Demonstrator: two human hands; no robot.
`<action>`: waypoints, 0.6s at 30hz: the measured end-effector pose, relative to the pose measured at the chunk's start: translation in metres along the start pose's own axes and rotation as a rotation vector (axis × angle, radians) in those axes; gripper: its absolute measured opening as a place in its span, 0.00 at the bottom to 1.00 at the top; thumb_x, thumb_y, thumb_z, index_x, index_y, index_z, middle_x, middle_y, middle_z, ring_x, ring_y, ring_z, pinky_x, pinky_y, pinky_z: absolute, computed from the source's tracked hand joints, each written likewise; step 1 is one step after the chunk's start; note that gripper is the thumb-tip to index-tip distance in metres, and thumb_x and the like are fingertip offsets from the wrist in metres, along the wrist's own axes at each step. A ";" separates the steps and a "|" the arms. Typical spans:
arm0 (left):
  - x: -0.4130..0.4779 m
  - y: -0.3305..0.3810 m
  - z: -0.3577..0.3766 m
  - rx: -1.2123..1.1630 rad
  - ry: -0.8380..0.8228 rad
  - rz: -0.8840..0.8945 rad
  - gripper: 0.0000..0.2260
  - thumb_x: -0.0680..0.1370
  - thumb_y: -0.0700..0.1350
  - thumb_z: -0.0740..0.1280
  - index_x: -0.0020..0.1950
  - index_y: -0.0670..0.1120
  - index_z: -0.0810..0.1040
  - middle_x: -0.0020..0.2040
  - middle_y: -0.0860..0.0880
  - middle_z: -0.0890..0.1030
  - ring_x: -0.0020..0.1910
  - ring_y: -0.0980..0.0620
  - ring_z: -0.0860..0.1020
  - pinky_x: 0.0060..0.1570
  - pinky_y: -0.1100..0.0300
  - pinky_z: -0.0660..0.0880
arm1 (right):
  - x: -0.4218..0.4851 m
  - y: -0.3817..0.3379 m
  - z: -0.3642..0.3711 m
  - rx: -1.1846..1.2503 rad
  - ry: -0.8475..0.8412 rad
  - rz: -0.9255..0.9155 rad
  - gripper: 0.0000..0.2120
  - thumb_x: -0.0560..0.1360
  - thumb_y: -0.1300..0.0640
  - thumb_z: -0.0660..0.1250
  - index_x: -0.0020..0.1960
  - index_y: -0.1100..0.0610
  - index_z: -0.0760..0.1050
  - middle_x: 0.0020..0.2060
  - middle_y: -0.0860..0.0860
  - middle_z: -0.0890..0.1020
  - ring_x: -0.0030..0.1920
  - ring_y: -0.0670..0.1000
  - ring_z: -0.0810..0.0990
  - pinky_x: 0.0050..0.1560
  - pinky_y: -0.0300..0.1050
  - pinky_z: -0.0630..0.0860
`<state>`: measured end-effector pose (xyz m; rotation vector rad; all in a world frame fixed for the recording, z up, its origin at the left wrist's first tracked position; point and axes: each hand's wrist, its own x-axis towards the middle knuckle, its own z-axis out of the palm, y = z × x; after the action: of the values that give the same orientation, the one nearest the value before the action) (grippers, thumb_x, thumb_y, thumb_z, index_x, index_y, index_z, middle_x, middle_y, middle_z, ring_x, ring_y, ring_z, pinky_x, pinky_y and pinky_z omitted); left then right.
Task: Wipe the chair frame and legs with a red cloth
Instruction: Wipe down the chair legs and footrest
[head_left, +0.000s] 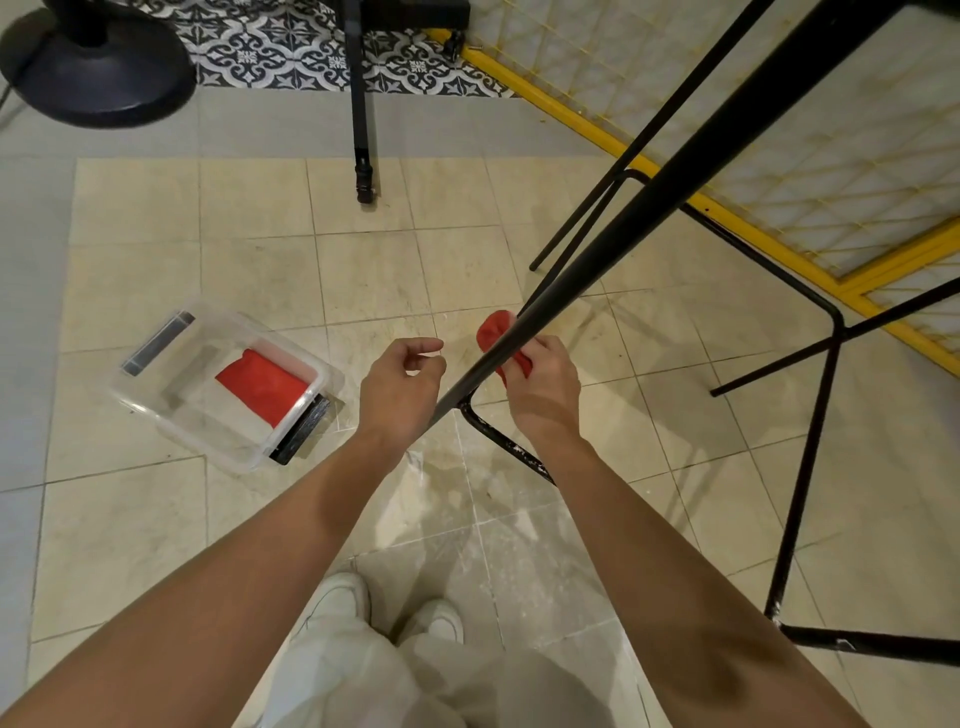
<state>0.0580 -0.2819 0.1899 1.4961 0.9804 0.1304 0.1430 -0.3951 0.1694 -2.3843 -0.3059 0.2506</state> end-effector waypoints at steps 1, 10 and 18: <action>0.000 0.000 0.000 0.002 0.001 0.004 0.08 0.78 0.44 0.63 0.54 0.53 0.77 0.44 0.58 0.75 0.47 0.59 0.73 0.48 0.65 0.66 | 0.000 -0.002 0.001 -0.022 -0.016 -0.011 0.15 0.78 0.54 0.64 0.64 0.50 0.76 0.51 0.45 0.73 0.54 0.47 0.73 0.61 0.43 0.73; -0.005 0.001 0.007 0.006 -0.001 -0.016 0.08 0.78 0.44 0.63 0.55 0.52 0.76 0.42 0.60 0.74 0.41 0.64 0.72 0.38 0.72 0.65 | -0.027 -0.010 0.003 -0.192 -0.172 -0.157 0.17 0.70 0.66 0.68 0.57 0.52 0.79 0.54 0.47 0.73 0.53 0.51 0.75 0.52 0.47 0.78; -0.009 0.006 0.009 0.018 -0.005 -0.003 0.08 0.78 0.43 0.63 0.56 0.51 0.76 0.43 0.59 0.74 0.41 0.64 0.72 0.38 0.72 0.64 | -0.028 -0.028 -0.019 -0.437 -0.360 -0.109 0.14 0.76 0.59 0.64 0.61 0.53 0.75 0.53 0.51 0.70 0.53 0.53 0.73 0.52 0.47 0.76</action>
<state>0.0607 -0.2931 0.1975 1.5102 0.9816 0.1157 0.1176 -0.3952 0.2050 -2.7303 -0.7183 0.6181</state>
